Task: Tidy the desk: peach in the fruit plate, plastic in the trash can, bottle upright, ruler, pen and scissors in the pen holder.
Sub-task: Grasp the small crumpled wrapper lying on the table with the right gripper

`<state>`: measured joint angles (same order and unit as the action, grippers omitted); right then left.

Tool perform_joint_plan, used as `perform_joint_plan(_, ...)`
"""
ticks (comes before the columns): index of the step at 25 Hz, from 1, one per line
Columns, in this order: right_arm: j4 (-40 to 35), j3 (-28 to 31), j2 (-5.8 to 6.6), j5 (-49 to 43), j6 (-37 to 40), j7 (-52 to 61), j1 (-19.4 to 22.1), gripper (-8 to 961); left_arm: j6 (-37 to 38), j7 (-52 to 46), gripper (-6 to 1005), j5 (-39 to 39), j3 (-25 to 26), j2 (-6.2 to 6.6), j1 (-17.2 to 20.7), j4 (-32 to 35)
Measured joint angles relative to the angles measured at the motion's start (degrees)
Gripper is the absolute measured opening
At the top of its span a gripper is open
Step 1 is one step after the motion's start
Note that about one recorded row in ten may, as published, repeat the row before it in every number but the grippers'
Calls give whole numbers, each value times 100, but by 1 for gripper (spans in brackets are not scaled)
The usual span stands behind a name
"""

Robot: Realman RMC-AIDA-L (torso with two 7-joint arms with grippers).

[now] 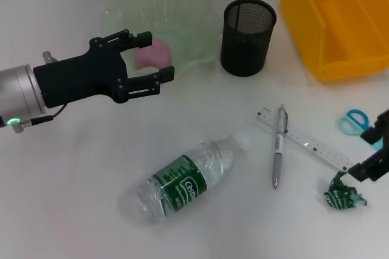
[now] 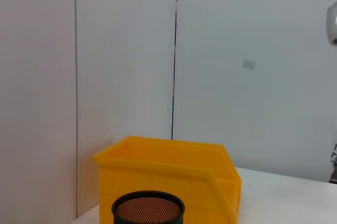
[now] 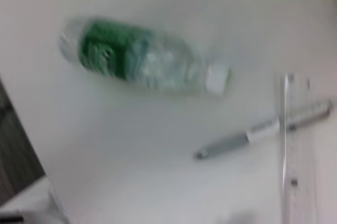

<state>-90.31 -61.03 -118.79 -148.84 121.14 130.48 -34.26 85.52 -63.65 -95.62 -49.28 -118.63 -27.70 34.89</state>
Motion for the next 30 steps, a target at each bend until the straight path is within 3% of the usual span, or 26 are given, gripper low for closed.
perform_joint_plan(1,2,-315,-84,-318,-96,281,34,816,-7,11,830,4,-1,6,-8,-49)
perform_joint_plan(6,68,-993,-56,-360,-535,1143,276,816,-47,31,829,0,9,25,-30,-132)
perform_joint_plan(16,437,-1756,-66,-350,-1214,1781,596,816,-133,40,828,-22,-3,17,-32,-132)
perform_joint_plan(30,1155,-2041,-62,-362,-1868,1851,605,816,-144,107,826,-27,-3,16,-10,-141)
